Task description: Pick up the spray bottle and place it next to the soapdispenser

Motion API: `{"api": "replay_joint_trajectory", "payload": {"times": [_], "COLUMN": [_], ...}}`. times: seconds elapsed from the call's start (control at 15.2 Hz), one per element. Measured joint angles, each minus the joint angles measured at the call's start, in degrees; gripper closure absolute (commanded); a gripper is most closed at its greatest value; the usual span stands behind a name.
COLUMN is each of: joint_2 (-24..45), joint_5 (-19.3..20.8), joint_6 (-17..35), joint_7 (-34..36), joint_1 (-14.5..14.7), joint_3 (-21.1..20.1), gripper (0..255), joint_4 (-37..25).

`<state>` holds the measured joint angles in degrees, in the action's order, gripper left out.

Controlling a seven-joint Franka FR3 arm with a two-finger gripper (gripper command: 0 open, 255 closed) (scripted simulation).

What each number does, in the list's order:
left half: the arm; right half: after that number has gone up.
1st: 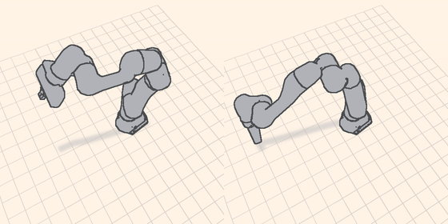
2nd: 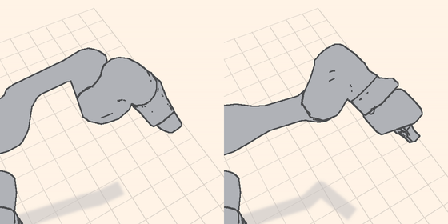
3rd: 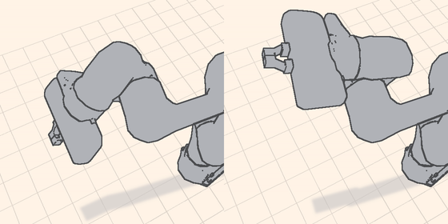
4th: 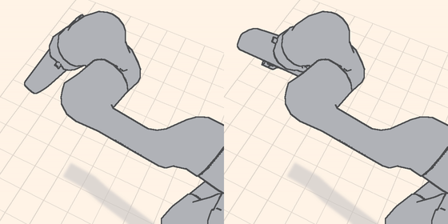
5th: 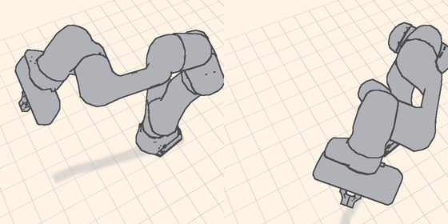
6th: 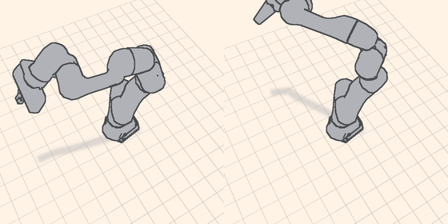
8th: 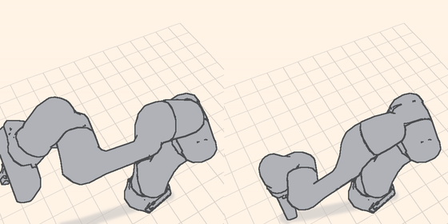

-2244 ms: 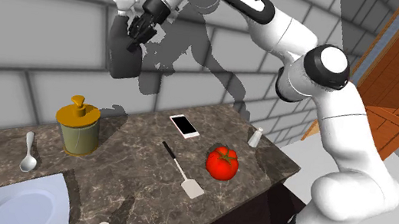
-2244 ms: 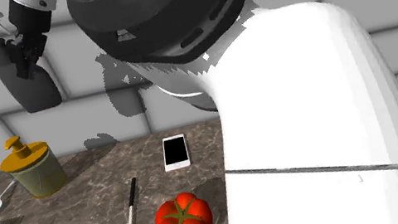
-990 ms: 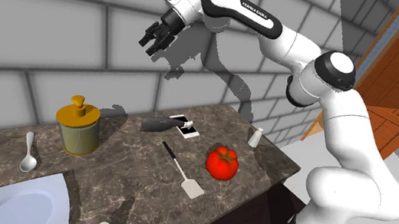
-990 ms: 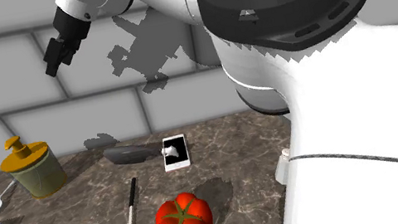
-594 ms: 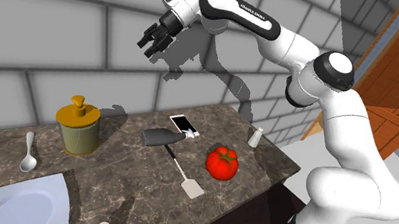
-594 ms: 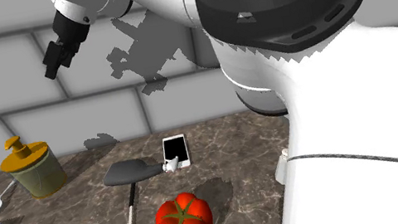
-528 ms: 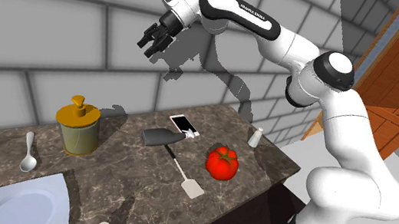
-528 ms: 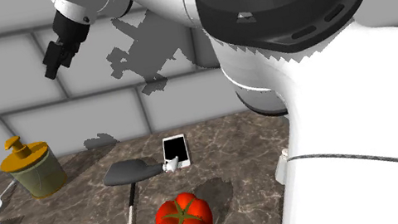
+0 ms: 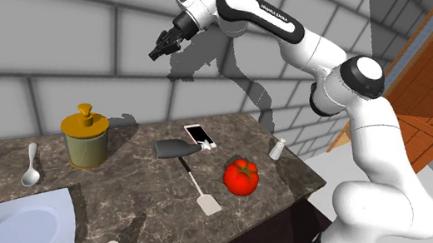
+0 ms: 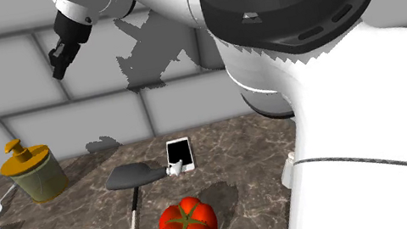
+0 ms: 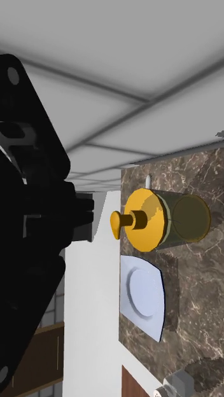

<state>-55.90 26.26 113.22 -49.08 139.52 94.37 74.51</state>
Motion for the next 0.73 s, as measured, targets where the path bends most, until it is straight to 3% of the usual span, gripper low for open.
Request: {"api": "replay_joint_trajectory", "payload": {"times": [0.2,0.26,0.73], "joint_2": [0.00,0.00,1.23], "joint_5": [0.00,0.00,2.34], "joint_6": [0.00,0.00,1.28], "joint_7": [0.00,0.00,4.05], "joint_1": [0.00,0.00,-1.64], "joint_3": [0.00,0.00,3.82], "gripper": [255,0,0], "joint_4": [0.00,0.00,6.42]}}
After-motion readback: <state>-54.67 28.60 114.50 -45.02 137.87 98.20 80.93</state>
